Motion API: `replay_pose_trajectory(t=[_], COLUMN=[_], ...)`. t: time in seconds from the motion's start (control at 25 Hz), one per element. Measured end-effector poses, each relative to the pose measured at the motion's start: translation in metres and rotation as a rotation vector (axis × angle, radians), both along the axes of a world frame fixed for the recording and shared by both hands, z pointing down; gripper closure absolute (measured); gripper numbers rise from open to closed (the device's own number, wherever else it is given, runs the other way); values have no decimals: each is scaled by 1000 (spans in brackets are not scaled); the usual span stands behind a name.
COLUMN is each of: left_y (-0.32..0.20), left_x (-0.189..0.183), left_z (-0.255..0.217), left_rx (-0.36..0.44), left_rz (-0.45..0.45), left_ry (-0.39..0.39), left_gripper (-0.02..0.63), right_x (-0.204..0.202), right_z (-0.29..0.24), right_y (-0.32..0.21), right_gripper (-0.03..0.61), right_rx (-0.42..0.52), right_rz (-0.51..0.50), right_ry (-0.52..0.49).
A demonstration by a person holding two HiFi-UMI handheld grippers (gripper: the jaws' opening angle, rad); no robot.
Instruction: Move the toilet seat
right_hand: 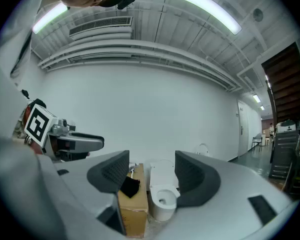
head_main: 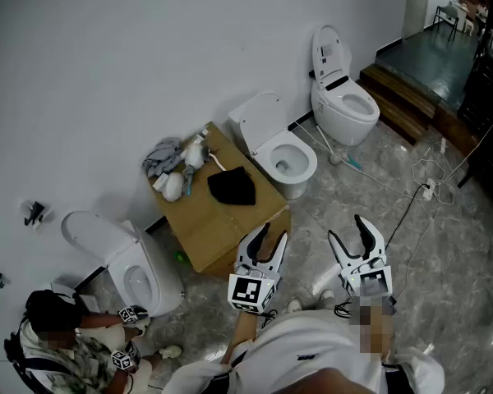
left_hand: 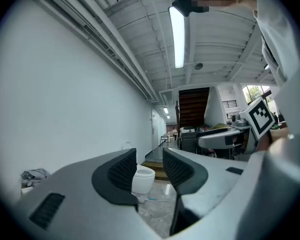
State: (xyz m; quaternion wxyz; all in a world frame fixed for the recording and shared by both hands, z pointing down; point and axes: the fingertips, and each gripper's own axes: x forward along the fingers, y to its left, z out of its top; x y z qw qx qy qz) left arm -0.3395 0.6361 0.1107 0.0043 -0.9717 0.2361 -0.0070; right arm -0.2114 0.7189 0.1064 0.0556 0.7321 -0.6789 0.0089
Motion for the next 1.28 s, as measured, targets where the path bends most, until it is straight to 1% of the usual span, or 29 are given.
replay_pose_trajectory(t=[0.24, 0.4, 0.56, 0.72, 0.88, 1.12, 1.28], left_y=[-30, -48, -66, -89, -117, -150, -174], left_x=[-3, 3, 12, 26, 47, 95, 127], left_z=[14, 22, 27, 34, 39, 44, 48], left_rx=[8, 7, -4, -4, -4, -13, -22], left_rz=[-2, -3, -6, -24, -56, -94, -118], left_ry=[4, 19, 25, 15, 1, -36, -62], left_gripper=[430, 428, 428, 429, 430, 428, 428], right_x=[-12, -7, 7, 27, 52, 103, 138], right_z=[14, 25, 32, 42, 50, 55, 60], right_y=[-19, -34, -54, -78, -109, -150, -176], right_gripper=[272, 272, 272, 273, 272, 273, 273], right_rx=[-6, -15, -19, -27, -39, -58, -71], right_rz=[31, 56, 78, 89, 70, 35, 9], right_ry=[0, 13, 7, -12, -24, -58, -62])
